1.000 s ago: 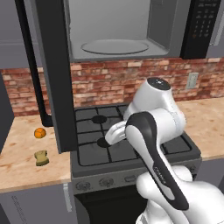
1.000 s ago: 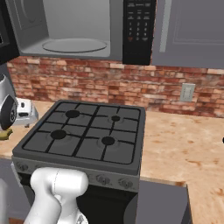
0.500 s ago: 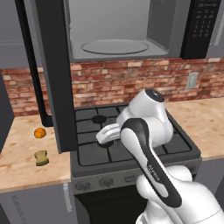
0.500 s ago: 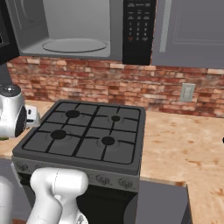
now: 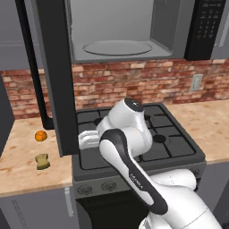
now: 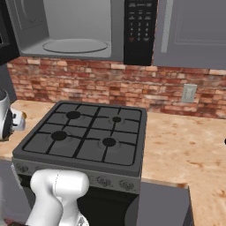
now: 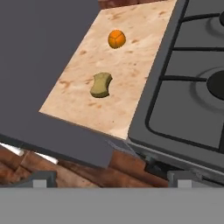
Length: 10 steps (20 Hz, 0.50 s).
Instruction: Place the sponge inside the microwave to prepare for sanitizing.
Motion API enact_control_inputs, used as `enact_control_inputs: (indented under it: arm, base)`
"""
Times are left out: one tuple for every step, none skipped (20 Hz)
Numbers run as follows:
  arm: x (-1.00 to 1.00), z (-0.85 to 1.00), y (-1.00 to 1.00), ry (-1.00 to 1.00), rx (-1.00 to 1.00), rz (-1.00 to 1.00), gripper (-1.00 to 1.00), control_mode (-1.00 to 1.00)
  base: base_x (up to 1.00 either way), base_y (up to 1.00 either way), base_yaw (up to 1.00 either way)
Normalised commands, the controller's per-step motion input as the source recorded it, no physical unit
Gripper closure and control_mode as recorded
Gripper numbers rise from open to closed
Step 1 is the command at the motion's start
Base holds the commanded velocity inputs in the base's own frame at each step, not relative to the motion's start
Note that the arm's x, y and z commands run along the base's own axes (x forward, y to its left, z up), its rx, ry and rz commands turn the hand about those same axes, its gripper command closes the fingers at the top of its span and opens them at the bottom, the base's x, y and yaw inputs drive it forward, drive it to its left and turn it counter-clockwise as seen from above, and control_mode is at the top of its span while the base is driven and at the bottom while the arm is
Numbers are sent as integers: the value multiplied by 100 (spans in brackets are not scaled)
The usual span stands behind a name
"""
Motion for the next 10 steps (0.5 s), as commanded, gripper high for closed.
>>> enact_control_inputs:
  arm:
    - [35,0,50,23,-1,-9,-100,-100]
    - [40,-6,39,10,-2,-9,-100,-100]
    - [31,-26,16,0,-2,-8,-100,-100]
    - [30,-29,11,-5,-2,-7,-100,-100]
    - [30,-22,21,-15,-1,-4,-100,-100]
    - [31,-20,29,-18,-1,-3,-100,-100]
    - [29,-18,43,-20,-3,-3,-100,-100]
    - [29,-15,52,-20,-3,-3,-100,-100]
    - [21,-24,30,-22,-1,-2,-100,-100]
    - [14,-22,27,-21,-2,-3,-100,-100]
  base:
    - [0,0,0]
    - [0,0,0]
    - [0,0,0]
    - [0,0,0]
    - [0,0,0]
    - [0,0,0]
    - [0,0,0]
    - [0,0,0]
    - [0,0,0]
    - [0,0,0]
